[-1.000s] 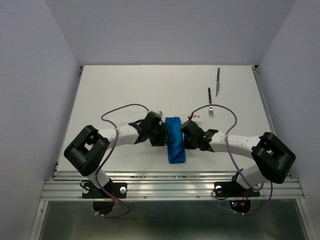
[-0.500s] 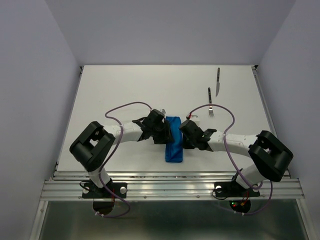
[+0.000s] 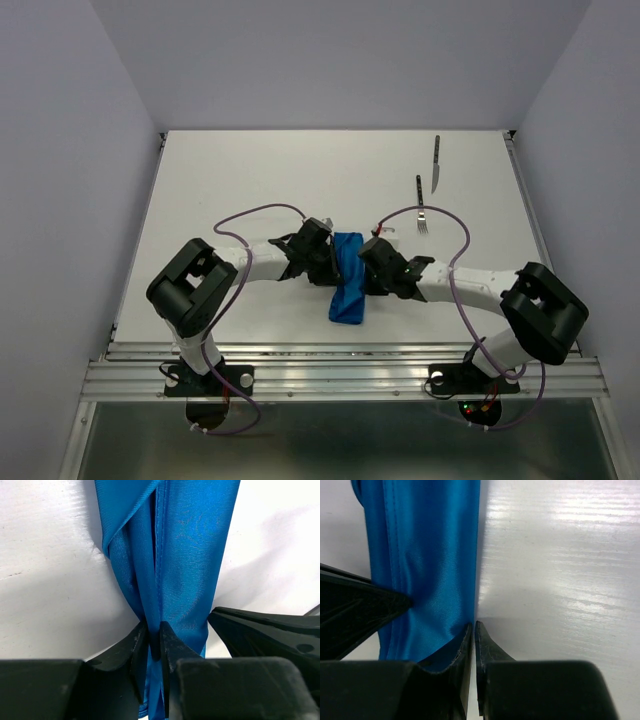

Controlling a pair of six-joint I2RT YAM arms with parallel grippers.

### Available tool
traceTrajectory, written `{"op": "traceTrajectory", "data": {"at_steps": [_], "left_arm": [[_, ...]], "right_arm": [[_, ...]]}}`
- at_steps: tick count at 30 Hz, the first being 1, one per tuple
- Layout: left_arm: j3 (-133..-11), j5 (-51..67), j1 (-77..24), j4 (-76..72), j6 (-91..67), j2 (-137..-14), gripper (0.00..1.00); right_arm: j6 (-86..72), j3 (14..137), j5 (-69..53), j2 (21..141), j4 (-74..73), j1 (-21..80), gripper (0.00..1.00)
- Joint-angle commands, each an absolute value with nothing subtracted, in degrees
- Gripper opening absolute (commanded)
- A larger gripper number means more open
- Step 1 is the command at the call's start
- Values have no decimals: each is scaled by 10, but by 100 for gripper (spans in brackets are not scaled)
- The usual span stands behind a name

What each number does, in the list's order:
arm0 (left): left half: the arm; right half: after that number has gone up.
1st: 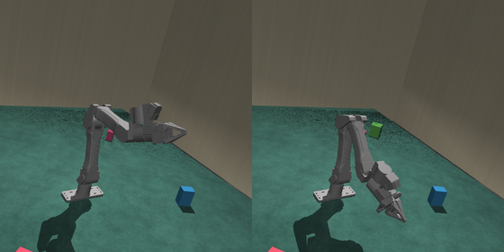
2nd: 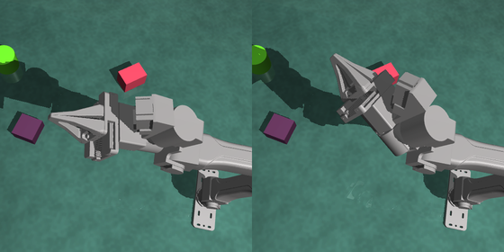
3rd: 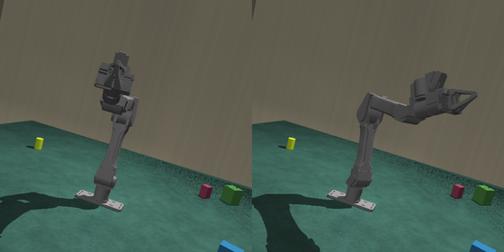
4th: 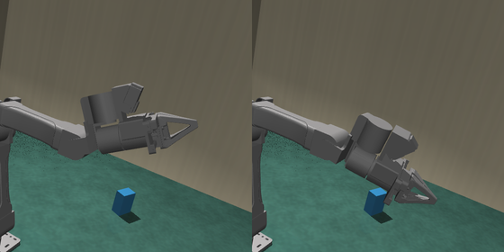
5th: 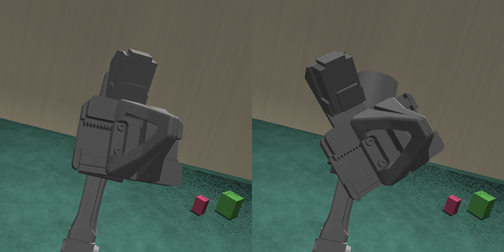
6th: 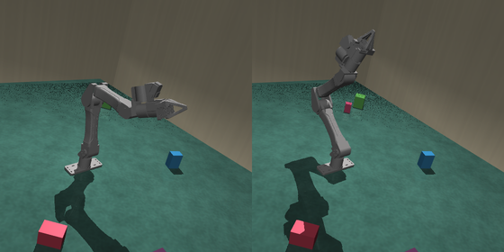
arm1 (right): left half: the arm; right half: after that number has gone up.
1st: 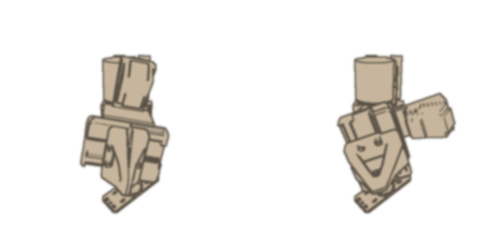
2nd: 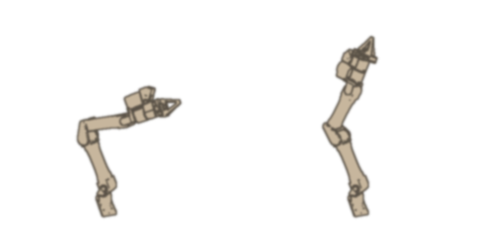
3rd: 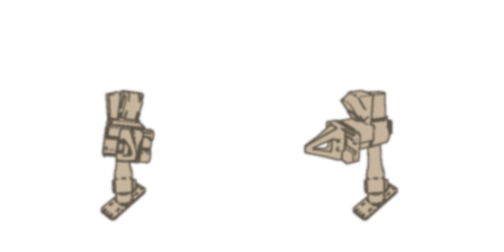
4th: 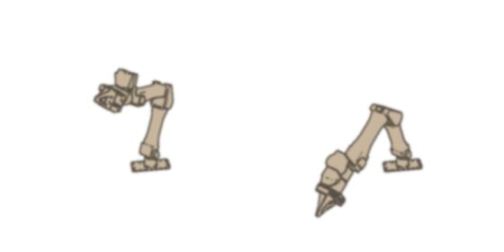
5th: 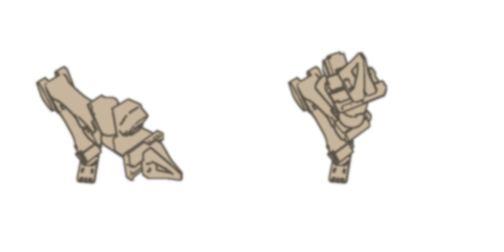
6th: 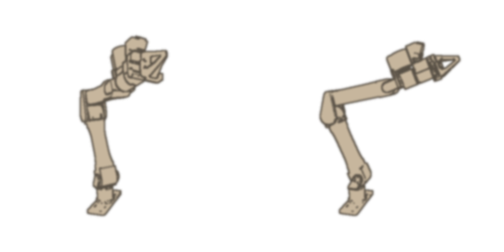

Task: Fold the napkin into a case and place the utensils inside
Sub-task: Grasp the top corner of the smaller rectangle folded napkin from the folded napkin.

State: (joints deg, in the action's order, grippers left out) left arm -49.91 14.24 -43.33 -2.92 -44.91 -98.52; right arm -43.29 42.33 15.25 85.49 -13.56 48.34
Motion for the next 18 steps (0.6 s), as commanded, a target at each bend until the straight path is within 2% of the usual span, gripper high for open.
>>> {"op": "traceTrajectory", "data": {"at_steps": [1,8,12,18], "left_arm": [[-509,132,-435,-17,-440,-991,24],[-501,127,-434,-14,-439,-977,25],[-497,128,-435,-13,-435,-976,38],[-495,130,-434,-13,-431,-973,47]], "right_arm": [[-422,459,182,828,-136,479,12],[-389,514,207,844,-144,465,13],[-363,561,205,883,-142,439,14],[-330,639,185,970,-141,419,14]]}}
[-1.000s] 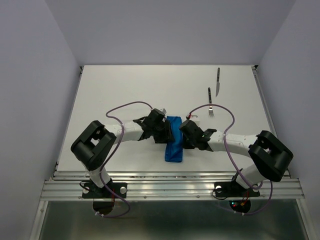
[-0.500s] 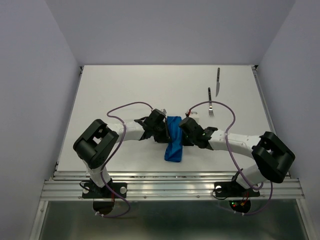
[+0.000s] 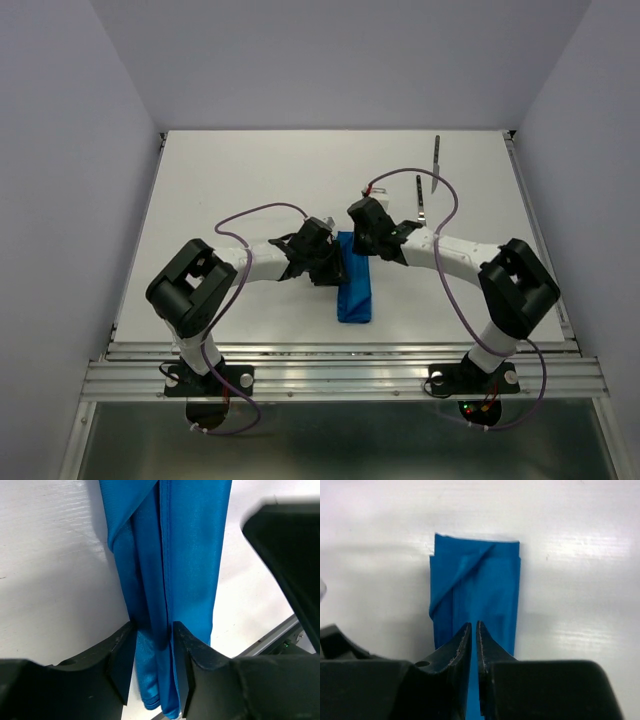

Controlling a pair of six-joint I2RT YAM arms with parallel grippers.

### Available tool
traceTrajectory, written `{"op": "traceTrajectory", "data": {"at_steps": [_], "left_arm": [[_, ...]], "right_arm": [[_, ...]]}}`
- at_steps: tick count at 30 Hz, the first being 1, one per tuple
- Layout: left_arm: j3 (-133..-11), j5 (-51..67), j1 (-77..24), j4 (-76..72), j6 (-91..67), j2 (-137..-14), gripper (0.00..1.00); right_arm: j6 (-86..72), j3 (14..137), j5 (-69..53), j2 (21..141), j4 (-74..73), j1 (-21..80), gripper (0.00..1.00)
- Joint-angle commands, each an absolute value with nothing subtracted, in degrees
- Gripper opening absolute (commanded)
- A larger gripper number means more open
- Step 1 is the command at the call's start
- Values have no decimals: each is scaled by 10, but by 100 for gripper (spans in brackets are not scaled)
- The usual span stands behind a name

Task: Fold the napkin into a case and place the utensils inside
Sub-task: Grasp the top corner of the smaller rectangle folded napkin from the folded napkin.

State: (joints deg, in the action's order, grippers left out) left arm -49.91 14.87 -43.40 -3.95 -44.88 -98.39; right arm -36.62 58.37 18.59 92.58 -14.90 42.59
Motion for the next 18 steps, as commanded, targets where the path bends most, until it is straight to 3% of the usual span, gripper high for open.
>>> {"op": "traceTrajectory", "data": {"at_steps": [1,11,18], "left_arm": [[-496,128,-434,-12,-431,-970,48],[-496,116,-416,11,-412,-931,42],[-494,127,-373,19,-381,-894,42]], "right_arm": [[-328,646,185,981,-140,419,13],[-324,674,171,1039,-126,408,13],[-331,621,137,999,-61,391,13]]}}
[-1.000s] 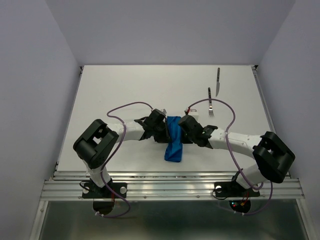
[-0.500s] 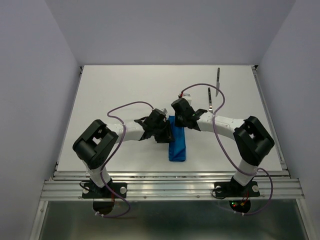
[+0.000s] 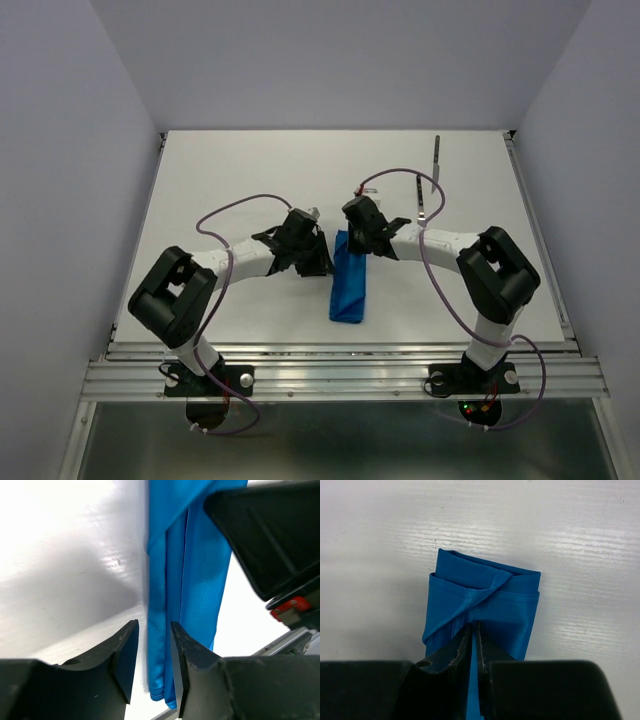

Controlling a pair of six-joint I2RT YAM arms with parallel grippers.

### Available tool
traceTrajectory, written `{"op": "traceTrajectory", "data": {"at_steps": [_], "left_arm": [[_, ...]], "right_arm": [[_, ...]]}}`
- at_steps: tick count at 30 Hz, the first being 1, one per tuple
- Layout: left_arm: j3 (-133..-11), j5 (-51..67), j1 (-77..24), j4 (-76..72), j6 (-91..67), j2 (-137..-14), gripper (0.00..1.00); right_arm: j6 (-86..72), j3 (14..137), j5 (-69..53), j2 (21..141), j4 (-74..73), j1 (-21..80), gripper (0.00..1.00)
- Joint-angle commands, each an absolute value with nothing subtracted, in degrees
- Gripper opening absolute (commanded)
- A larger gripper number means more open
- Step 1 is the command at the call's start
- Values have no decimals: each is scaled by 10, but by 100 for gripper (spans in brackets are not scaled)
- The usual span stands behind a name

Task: Fold the napkin into a case and place the utensils inside
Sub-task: Grasp the top corner of the smaller rectangle folded napkin from the folded napkin.

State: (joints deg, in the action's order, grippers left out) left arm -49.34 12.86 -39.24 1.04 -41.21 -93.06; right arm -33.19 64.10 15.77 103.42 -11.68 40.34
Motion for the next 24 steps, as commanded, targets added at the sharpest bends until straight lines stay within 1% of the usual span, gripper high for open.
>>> {"op": "traceTrajectory", "data": {"at_steps": [1,7,13,19,24], "left_arm": [[-497,131,-365,20,-375,-896,42],[-548,137,-355,26,-361,-926,41],[-637,130,-348,40,-355,-983,28],[-712,121,-338,72,-345,-1044,22],[-739,118,-336,88,-338,-1071,21]], "right_arm": [[-335,616,134,995,-55,391,13],[-344,600,131,971,-38,374,13],[-345,586,134,962,-40,357,13],[-345,563,130,939,-53,345,13],[-340,536,105,916,-61,345,12]]}}
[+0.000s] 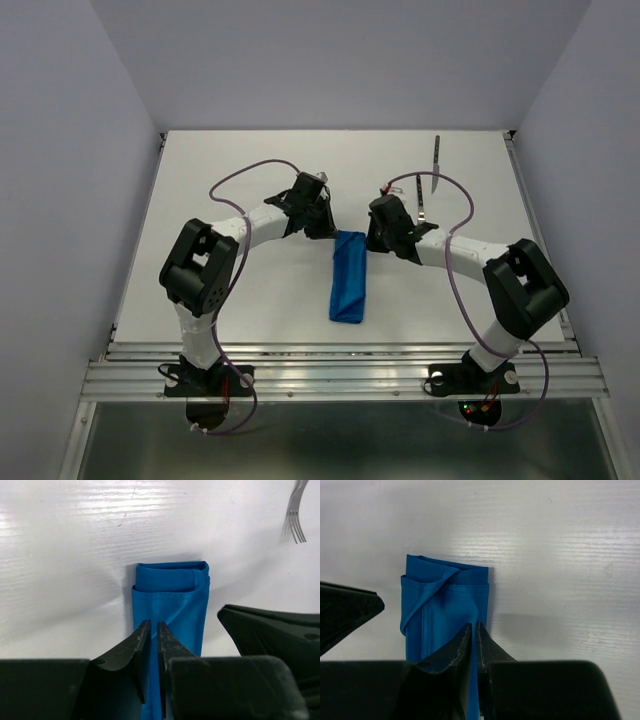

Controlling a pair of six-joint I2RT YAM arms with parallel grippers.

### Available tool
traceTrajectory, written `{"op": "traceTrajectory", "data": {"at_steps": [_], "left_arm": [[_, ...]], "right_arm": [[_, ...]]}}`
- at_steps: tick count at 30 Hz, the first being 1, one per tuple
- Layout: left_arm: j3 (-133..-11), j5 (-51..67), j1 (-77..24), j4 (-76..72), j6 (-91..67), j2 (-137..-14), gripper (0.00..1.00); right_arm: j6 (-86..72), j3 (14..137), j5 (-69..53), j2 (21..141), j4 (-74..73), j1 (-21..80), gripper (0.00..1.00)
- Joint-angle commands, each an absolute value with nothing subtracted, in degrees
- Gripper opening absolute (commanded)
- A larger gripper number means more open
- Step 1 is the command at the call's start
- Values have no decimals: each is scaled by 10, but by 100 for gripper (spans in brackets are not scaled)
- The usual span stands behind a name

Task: Fold the napkin into a case and place the utensils inside
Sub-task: Grasp the top corner of the smaller rectangle folded napkin from the folded napkin.

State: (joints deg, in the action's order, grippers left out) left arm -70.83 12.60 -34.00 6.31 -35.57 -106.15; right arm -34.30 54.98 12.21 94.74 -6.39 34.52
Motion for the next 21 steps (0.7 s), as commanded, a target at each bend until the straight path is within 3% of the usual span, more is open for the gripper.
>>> {"op": "traceTrajectory", "data": {"at_steps": [1,21], "left_arm": [[-745,118,-336,86,-337,-1075,21],[-795,133,-337,87,-337,-1133,20]], "right_arm": [[-341,527,106,915,-60,345,12],[-333,570,65,984,-27,345,11]]}}
